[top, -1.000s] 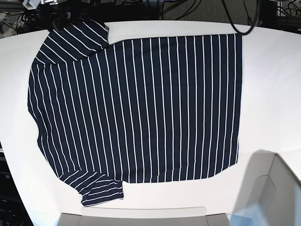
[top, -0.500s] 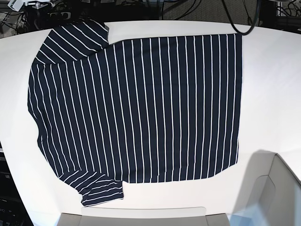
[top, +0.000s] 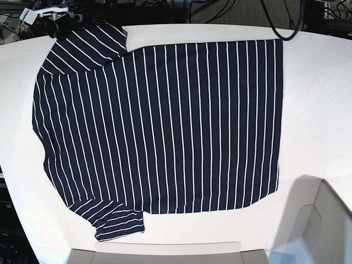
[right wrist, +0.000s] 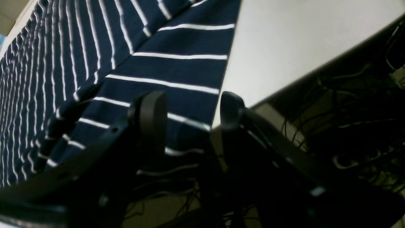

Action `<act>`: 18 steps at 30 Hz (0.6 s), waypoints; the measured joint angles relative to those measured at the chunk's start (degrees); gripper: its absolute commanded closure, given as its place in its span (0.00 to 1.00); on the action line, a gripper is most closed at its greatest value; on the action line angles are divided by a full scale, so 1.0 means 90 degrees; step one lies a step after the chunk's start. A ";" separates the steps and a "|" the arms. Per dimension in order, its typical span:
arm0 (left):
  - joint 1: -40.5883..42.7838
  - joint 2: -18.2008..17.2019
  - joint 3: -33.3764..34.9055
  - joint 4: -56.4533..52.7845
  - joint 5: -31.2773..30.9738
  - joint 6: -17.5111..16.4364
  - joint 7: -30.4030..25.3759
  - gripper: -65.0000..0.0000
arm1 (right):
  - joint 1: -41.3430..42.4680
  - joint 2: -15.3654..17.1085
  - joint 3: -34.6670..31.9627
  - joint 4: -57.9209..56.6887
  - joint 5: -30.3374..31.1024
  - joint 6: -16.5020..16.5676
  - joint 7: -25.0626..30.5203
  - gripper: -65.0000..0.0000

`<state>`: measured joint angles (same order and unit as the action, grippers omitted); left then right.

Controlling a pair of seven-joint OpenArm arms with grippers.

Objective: Fold the T-shirt properly
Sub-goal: 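Move the right gripper down toward the shirt's shoulder corner, then grasp the shirt's shoulder edges with both grippers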

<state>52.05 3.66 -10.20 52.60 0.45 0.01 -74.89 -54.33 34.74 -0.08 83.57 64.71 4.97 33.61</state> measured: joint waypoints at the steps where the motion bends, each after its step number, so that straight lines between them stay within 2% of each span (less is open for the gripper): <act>1: 0.0000 0.0000 0.0000 0.0000 0.0007 0.0000 0.0000 0.99 | 0.0032 -0.0002 0.0017 -0.0039 0.0000 0.0024 -0.0056 0.58; 6: 0.0000 -0.0002 -0.0007 0.0000 0.0000 0.0000 0.0000 0.99 | 0.0158 -0.0002 0.0078 -0.0350 0.0306 0.0117 0.0061 0.58; 14: 0.0002 0.0002 -0.0007 0.0002 0.0002 0.0000 0.0000 0.99 | 0.0352 0.0012 0.0058 -0.0661 0.0313 0.0223 0.0209 0.58; 18: 0.0002 0.0002 -0.0005 0.0024 0.0000 0.0000 -0.0002 0.99 | 0.0410 0.0068 -0.0187 -0.0634 0.0367 0.0192 0.0367 0.58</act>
<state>52.07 3.68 -10.24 52.82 0.45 0.01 -74.91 -50.63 35.35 -1.76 77.87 68.01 6.70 36.91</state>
